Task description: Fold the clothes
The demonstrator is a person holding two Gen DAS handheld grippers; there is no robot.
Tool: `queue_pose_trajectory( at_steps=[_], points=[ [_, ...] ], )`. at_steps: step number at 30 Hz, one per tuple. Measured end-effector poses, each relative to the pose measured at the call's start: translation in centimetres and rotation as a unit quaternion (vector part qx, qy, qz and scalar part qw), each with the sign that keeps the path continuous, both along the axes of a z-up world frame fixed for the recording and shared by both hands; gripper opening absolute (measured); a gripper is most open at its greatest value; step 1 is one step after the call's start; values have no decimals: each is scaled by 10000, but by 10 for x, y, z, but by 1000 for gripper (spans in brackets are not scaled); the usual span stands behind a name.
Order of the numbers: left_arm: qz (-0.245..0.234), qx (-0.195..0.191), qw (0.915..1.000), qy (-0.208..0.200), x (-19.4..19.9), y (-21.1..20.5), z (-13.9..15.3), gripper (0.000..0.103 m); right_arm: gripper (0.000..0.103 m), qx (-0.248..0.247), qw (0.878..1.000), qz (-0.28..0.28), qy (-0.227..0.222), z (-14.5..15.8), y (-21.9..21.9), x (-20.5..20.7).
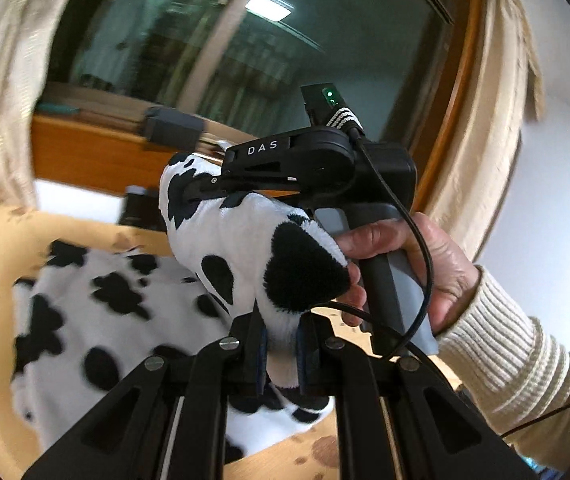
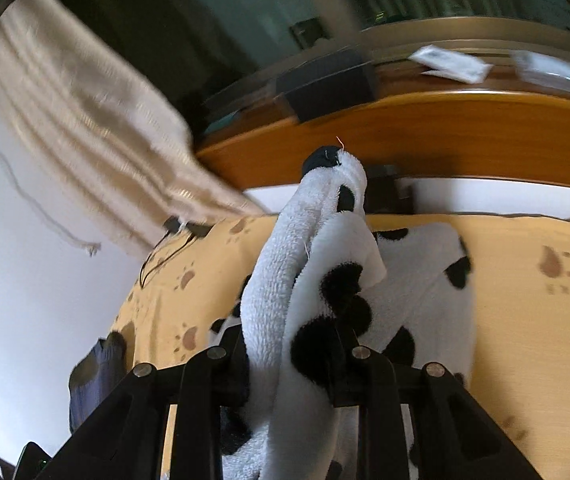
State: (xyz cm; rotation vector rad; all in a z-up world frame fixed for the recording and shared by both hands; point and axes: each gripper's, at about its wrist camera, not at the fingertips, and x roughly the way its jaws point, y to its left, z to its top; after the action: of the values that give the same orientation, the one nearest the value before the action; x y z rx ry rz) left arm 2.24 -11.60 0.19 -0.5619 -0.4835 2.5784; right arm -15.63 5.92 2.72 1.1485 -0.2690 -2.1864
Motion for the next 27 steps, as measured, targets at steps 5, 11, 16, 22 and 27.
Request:
queue_pose_trajectory(
  at_steps=[5, 11, 16, 22, 27],
  points=[
    [287, 232, 9991, -188, 9, -33, -12, 13, 27, 218, 9993, 302, -49, -15, -49, 7],
    [478, 551, 9959, -541, 11, -60, -33, 13, 27, 628, 9968, 479, -79, -36, -89, 11],
    [561, 660, 9938, -702, 15, -69, -40, 13, 27, 894, 9943, 576, -68, -47, -108, 10],
    [597, 806, 9911, -876, 14, -71, -49, 13, 27, 1277, 9891, 736, 33, -55, -125, 13],
    [610, 817, 9906, -914, 17, -70, -50, 13, 27, 1525, 9843, 867, 173, -57, -135, 18]
  ],
)
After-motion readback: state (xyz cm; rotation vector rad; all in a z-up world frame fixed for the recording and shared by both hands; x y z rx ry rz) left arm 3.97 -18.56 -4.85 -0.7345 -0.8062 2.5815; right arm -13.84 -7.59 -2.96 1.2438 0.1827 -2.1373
